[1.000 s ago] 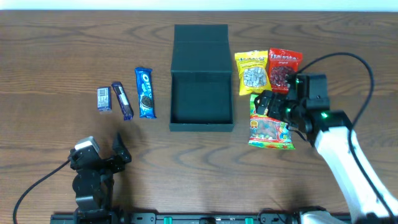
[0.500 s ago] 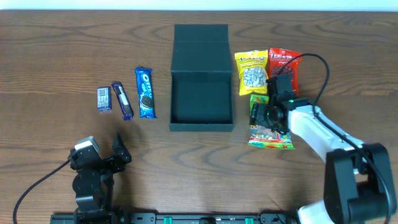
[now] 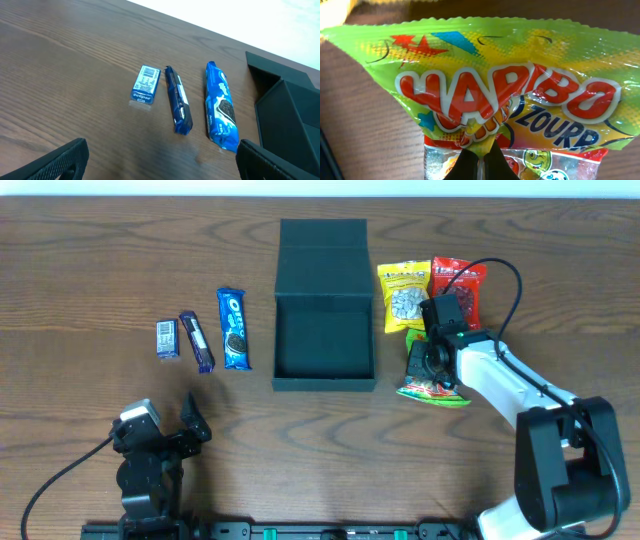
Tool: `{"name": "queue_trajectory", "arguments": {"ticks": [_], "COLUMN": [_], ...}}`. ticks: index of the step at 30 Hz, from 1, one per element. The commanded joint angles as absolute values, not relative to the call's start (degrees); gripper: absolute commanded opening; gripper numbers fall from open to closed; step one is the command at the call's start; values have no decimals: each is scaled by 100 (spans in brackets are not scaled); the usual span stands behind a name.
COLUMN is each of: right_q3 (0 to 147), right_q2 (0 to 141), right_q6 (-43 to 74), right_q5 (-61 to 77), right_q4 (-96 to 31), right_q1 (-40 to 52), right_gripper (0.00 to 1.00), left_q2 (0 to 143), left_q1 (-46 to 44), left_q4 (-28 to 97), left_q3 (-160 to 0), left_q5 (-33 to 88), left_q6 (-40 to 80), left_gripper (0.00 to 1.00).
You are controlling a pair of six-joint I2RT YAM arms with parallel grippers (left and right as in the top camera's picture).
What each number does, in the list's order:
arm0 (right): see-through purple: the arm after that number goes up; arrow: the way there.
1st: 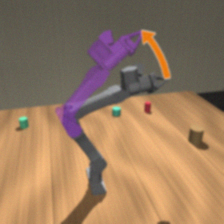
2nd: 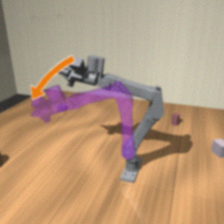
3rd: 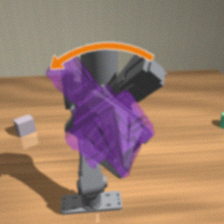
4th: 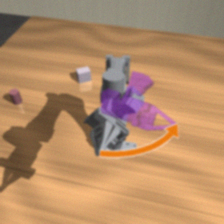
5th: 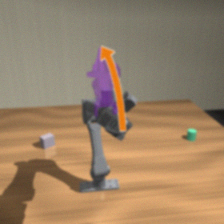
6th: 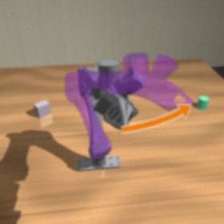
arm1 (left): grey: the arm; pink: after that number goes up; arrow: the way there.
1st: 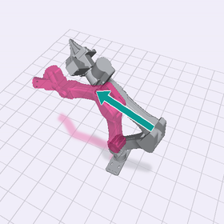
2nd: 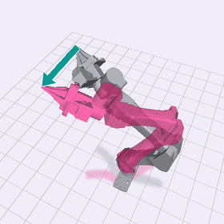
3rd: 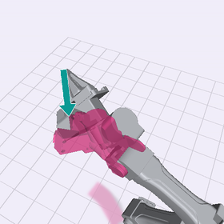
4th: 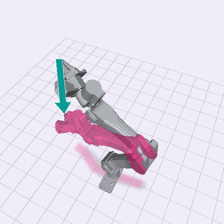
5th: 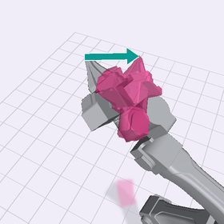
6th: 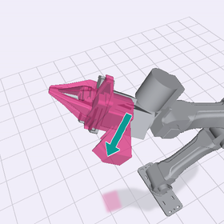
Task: Pack container
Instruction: 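Carry the Haribo bag left and lower it into the black box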
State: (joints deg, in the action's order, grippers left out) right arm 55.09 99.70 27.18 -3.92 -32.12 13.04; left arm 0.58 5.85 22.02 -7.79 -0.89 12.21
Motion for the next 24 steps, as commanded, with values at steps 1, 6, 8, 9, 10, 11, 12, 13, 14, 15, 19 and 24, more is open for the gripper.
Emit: {"name": "queue_trajectory", "arguments": {"ticks": [1,6,8,9,10,11,12,13,14,15,19,24], "right_q3": [5371,5935,6208,6316,6420,6506,6606,6731,6814,6917,7146,7146], "right_q2": [10202,9708,9373,9220,9045,8886,8689,8444,8307,8162,8016,8204], "right_q6": [2762,2759,2759,2759,2759,2759,2759,2759,2759,2759,2816,3127], "right_q5": [25,27,36,34,38,45,47,45,45,45,14,-150], "right_q4": [-3662,-4574,-4851,-4932,-5002,-5043,-5061,-5052,-5028,-4963,-4368,-3649], "right_q1": [1358,1358,1374,1400,1444,1498,1573,1691,1780,1925,2606,3127], "right_gripper": [1,1,1,1,1,1,1,2,1,1,1,1], "left_q2": [21,21,21,21,21,21,21,21,21,21,21,21], "left_q1": [593,593,593,593,593,593,593,593,593,593,593,593], "left_q4": [2220,2220,2220,2220,2220,2220,2220,2220,2220,2220,2220,2220], "left_q3": [-655,-655,-655,-655,-655,-655,-655,-655,-655,-655,-655,-655], "left_q5": [-169,-169,-169,-169,-169,-169,-169,-169,-169,-169,-169,-169], "left_q6": [1223,1223,1223,1223,1223,1223,1223,1223,1223,1223,1223,1223], "left_gripper": [95,95,95,95,95,95,95,95,95,95,95,95]}}
